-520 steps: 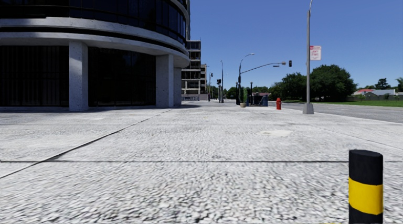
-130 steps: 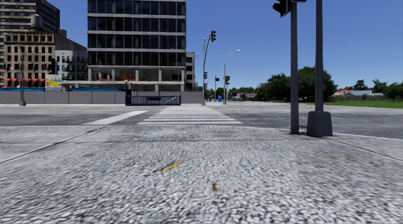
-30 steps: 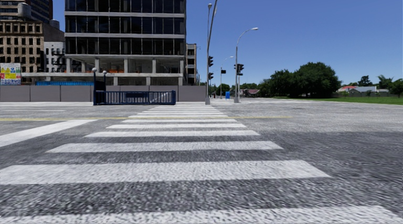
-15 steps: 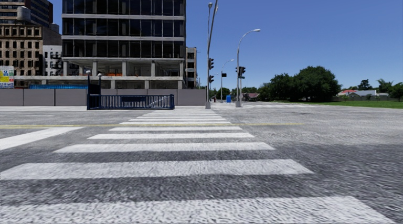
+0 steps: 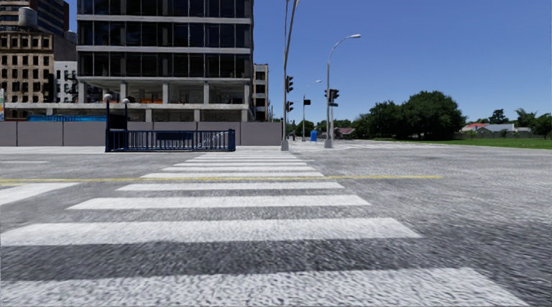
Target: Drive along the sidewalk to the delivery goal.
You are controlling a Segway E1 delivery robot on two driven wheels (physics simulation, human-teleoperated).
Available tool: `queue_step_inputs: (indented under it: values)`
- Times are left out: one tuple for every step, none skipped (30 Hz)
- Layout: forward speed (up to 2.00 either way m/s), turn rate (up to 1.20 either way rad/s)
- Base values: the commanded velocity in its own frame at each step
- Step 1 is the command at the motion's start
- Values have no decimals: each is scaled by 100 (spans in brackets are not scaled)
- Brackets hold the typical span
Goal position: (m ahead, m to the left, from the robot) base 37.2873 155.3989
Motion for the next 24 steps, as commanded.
queue_step_inputs:
  values:
    - [200, 14]
    - [200, 14]
    - [200, 14]
    - [200, 14]
    - [200, 14]
    - [200, 14]
    - [200, 14]
    - [200, 14]
    - [200, 14]
    - [200, 14]
    - [200, 14]
    - [200, 14]
    - [200, 14]
    - [200, 14]
    - [200, 14]
    - [200, 14]
    - [200, 14]
    - [200, 14]
    - [200, 9]
    - [200, 0]
    - [200, 0]
    - [200, 0]
    - [200, 0]
    - [200, 0]
